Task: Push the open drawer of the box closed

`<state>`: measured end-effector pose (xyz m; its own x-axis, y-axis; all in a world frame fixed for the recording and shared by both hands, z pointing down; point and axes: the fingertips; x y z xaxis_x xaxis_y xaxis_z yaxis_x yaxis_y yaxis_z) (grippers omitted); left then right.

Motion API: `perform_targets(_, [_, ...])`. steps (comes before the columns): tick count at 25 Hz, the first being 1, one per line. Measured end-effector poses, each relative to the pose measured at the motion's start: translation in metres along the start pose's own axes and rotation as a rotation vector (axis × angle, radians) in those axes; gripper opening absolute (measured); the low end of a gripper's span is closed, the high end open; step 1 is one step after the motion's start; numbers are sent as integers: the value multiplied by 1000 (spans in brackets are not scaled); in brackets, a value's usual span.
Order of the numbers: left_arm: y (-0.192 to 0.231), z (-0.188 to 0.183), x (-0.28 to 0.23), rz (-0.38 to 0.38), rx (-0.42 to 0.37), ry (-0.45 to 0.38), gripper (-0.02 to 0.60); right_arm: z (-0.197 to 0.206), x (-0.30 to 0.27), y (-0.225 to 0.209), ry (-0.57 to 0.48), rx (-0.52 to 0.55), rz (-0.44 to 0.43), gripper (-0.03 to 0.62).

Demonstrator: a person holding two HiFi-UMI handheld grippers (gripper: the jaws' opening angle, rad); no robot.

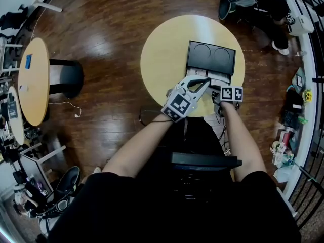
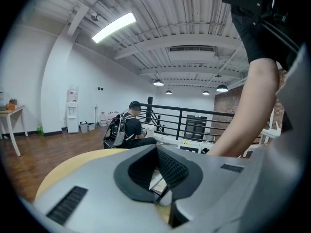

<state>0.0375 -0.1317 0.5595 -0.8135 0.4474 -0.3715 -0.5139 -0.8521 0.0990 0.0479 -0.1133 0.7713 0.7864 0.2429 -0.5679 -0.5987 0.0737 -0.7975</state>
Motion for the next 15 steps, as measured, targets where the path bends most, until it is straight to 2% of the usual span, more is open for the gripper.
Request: perform_targets(15, [16, -1, -27, -1, 7, 8, 32, -36, 0, -15, -23, -8, 2, 71])
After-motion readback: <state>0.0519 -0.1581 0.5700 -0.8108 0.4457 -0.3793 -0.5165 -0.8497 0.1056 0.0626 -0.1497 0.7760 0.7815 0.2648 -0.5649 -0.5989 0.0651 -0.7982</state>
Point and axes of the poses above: the fingertips, and each gripper's own axes: x backward along the fingers, y to its left, z out of its underside, and after that the axes turned 1 degree about y, right-handed
